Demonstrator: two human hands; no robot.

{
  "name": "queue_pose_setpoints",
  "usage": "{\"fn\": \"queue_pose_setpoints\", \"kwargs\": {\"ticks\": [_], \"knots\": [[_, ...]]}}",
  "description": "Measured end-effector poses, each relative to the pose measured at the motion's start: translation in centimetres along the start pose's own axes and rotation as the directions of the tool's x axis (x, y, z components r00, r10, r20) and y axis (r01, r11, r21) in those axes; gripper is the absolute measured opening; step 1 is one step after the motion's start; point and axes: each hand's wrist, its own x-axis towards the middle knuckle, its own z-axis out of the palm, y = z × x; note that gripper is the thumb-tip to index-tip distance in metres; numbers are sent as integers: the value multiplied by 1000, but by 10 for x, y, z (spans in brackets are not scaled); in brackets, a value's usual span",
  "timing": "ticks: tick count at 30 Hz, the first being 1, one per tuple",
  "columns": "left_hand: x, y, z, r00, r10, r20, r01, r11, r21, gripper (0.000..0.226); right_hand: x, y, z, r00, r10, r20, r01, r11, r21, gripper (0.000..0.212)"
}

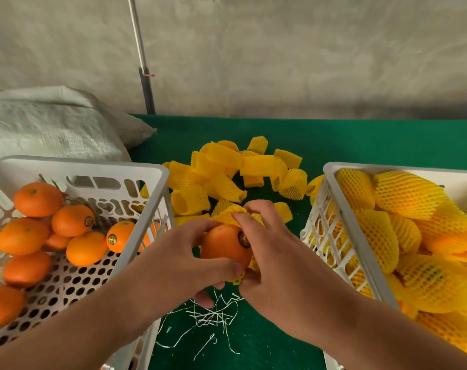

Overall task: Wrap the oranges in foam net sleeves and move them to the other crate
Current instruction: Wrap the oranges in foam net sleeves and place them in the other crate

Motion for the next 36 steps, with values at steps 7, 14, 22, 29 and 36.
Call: {"fn": "queue_pose_setpoints", "kwargs": {"ticks": [7, 14, 22, 29, 36], "knots": [[-4, 3, 2, 951, 150, -272, -41, 928, 370, 74, -1, -9, -5, 998, -37, -42, 37, 999, 19, 87], [-13, 10, 6, 760, 508, -405, -123, 724, 679, 62, -2, -22, -11, 992, -90, -88, 93, 995, 23, 86], [-13, 10, 3, 673, 655, -343, -215, 617, 757, 42, -4, -27, -18, 977, -162, -142, 167, 986, 25, 84], [-11, 13, 1, 653, 654, -383, -336, 703, 627, 31, -6, -37, -30, 948, -219, -233, 234, 972, 35, 53], [-14, 16, 7, 592, 744, -310, -332, 575, 748, 45, -1, -27, -27, 921, 252, -297, -140, 926, 350, 113]]}}
